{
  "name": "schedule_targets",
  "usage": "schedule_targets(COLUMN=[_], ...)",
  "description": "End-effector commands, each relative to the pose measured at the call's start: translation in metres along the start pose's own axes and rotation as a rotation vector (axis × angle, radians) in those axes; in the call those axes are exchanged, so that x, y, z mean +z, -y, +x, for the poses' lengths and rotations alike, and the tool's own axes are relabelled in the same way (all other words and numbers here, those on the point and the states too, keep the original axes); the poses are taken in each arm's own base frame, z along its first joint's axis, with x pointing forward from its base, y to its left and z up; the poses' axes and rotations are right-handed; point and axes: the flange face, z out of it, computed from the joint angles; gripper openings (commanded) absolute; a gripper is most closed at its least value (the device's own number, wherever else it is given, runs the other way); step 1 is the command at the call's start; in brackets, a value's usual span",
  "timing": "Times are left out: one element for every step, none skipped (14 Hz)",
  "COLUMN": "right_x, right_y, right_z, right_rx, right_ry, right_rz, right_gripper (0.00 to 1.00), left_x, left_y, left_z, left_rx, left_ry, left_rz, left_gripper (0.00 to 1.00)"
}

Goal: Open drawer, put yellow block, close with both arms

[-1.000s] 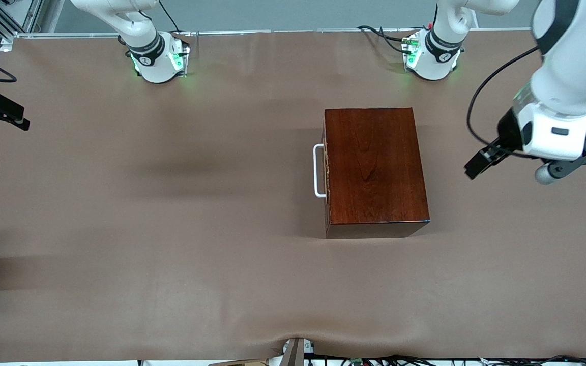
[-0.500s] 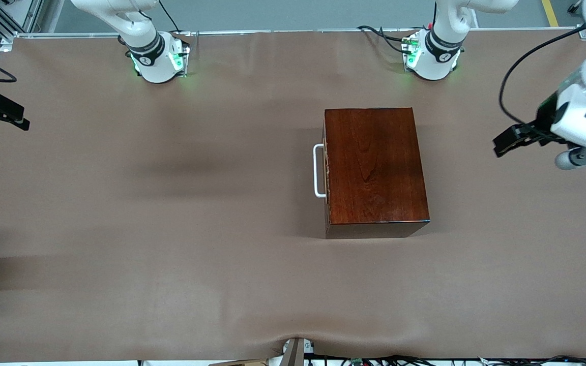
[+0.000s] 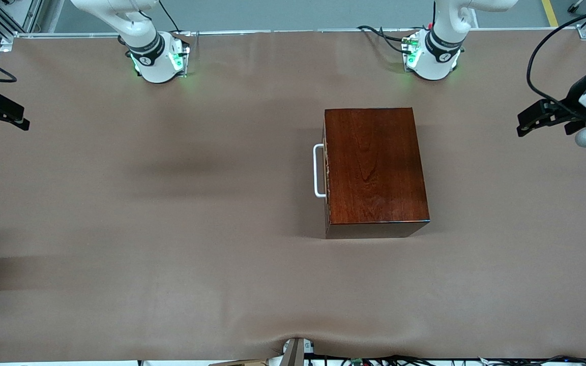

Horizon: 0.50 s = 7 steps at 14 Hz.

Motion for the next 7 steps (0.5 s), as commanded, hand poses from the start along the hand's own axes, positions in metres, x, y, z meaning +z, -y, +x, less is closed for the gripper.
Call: schedule_targets(right_x=[-0.004, -0.005, -0.005, -0.005, -0.005, -0.005, -0.004], right_y=[-0.001, -0.002, -0.001, -0.002, -0.003, -0.003, -0.003], right_z=[-0.005, -0.006, -0.006, -0.006, -0.006, -0.006, -0.006], right_rx=[0.006, 0.007, 0.006, 0.007, 0.009, 0.009, 0.009], right_ry=[-0.003, -0.004, -0.005, -0.005, -0.004, -0.004, -0.003], right_rz=[-0.007, -0.007, -0.007, -0.005, -0.007, -0.007, -0.007], right_gripper=[1.0, 1.0, 1.0, 1.0, 1.0, 1.0, 1.0], left_x=[-0.005, -0.005, -0.007, -0.006, -0.007, -0.01, -0.011], left_y=[-0.014, -0.017, -0.019, -0.016, -0.017, -0.016, -0.014], left_z=[-0.015, -0.017, -0.023, -0.027, -0.03, -0.031, -0.032], left_rx=[0.046, 0.052, 0.056, 0.051, 0.053, 0.05, 0.046], left_ry=[0.002, 0.003, 0.001, 0.0, -0.002, -0.006, -0.008], left_rz=[-0.01, -0.004, -0.002, 0.001, 0.002, 0.003, 0.003], left_gripper=[1.0, 1.0, 1.0, 1.0, 1.0, 1.0, 1.0])
